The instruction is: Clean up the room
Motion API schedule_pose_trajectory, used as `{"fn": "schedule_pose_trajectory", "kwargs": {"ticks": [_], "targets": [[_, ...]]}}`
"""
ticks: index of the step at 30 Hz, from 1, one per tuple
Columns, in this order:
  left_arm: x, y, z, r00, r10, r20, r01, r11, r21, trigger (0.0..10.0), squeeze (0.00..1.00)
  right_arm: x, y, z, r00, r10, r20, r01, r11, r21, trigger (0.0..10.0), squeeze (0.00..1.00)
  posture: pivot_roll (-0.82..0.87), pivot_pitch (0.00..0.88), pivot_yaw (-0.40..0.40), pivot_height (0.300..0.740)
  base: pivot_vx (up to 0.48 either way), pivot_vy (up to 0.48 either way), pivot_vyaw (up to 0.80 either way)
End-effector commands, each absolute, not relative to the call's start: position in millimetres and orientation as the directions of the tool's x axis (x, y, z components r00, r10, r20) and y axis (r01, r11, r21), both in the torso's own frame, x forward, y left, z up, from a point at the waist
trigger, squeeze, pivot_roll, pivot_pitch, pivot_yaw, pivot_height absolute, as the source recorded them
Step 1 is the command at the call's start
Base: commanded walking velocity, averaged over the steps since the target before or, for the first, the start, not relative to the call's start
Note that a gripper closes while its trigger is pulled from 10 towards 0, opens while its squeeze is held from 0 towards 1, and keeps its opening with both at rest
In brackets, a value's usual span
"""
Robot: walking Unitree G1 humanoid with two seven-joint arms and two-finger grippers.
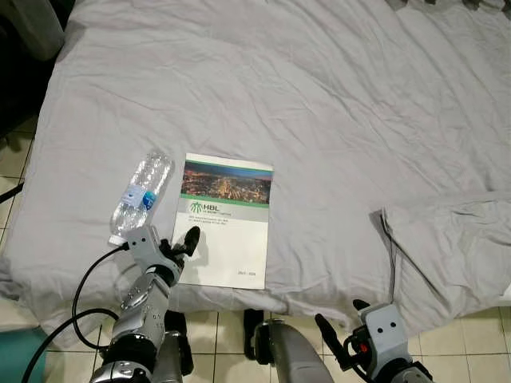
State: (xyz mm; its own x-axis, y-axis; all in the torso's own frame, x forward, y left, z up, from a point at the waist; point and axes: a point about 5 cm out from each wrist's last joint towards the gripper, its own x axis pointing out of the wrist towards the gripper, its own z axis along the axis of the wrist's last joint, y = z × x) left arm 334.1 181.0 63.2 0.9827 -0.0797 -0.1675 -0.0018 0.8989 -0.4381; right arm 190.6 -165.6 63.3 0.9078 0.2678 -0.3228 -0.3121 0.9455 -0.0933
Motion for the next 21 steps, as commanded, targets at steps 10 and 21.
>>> {"fn": "schedule_pose_trajectory", "kwargs": {"ticks": [10, 21], "targets": [[309.7, 165.3, 16.7, 0.923, -0.126, -0.365, -0.075, 0.869, -0.490, 10.0, 0.00, 174.4, -166.6, 55.0, 0.891, 0.246, -0.380, -0.293, 0.953, -0.071, 10.0, 0.00, -0.24, 0.655, -0.182, 0.740, 0.000, 0.000, 0.00], [299.4, 156.9, -0.5, 0.876, -0.139, -0.463, -0.110, 0.875, -0.471, 0.0, 0.00, 169.8, -164.6, 55.2, 0.891, 0.239, -0.387, -0.284, 0.957, -0.064, 10.0, 0.00, -0.25, 0.663, -0.171, 0.740, 0.000, 0.000, 0.00]]}}
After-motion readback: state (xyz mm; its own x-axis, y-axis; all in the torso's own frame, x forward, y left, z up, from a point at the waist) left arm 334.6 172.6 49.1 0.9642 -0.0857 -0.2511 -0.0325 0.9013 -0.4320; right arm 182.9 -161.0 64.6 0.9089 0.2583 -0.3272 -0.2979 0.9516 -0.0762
